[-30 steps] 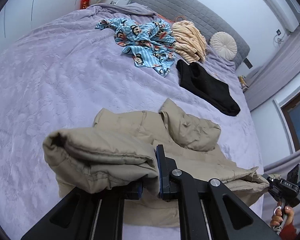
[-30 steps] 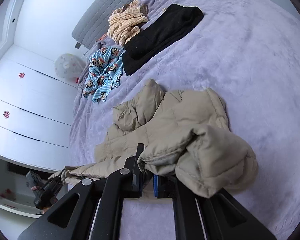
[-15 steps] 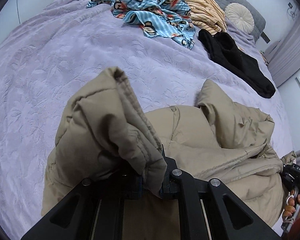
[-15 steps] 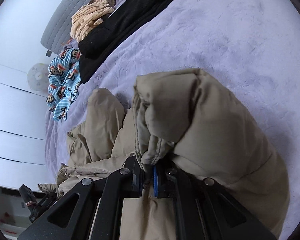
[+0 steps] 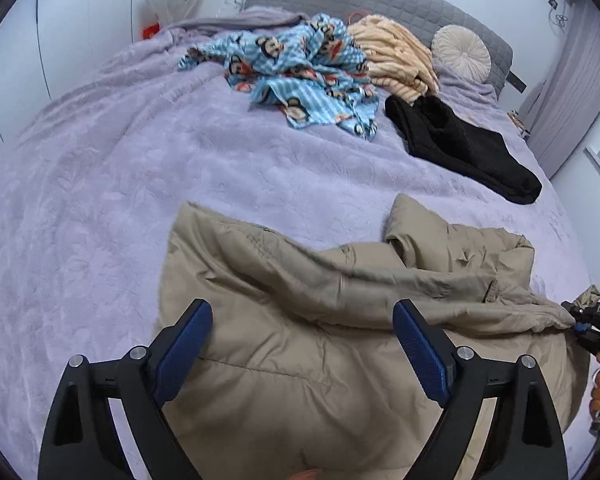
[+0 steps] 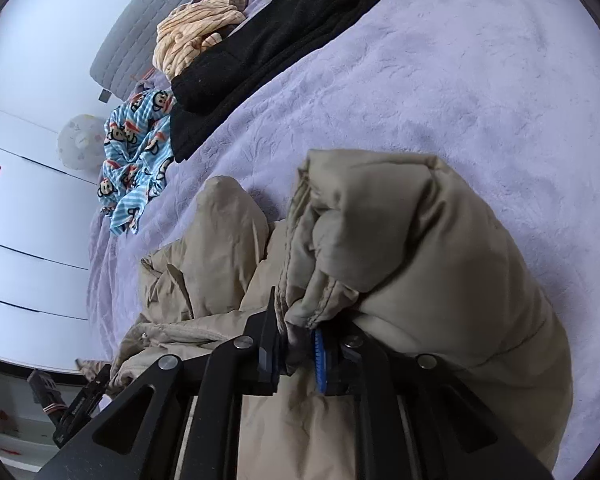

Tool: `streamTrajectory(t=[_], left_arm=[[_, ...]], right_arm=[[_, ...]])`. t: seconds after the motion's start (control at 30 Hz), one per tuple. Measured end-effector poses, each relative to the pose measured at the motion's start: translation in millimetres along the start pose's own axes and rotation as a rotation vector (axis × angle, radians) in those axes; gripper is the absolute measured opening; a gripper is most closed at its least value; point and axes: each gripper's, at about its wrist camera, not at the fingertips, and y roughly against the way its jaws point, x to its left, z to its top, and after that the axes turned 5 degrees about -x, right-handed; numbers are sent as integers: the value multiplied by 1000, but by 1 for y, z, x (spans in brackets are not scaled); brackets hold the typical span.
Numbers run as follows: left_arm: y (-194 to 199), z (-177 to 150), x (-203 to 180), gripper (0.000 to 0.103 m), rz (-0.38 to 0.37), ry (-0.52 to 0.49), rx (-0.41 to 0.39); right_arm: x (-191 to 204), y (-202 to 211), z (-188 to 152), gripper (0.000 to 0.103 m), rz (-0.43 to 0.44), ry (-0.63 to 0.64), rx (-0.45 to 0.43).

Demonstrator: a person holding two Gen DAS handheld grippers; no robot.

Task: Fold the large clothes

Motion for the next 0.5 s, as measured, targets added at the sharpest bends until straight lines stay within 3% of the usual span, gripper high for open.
streamTrajectory(t=[0.1, 0.13, 0.17, 0.23, 0.3, 0.33, 0.5], left_arm=[[3, 4, -1, 92, 2, -7, 20], [4, 4, -1, 92, -17, 0, 24], [6, 4, -4, 91, -36, -1, 31], [8, 0, -13, 79, -106, -26, 48], [5, -9, -29, 74, -146, -69, 81], [2, -14, -38, 74, -158, -96, 88], [-44, -31, -78, 75, -111, -165, 109]], right_arm=[[7, 7, 1, 40, 4, 23, -12], [9, 9, 1, 54, 5, 29, -17], [11, 13, 0, 60, 10, 29, -25], [17, 21, -5, 60, 42, 28, -34], [26, 26, -17, 46, 69, 67, -16], [33, 25, -23, 31, 67, 111, 1], [60, -7, -51, 29, -54, 364, 77]])
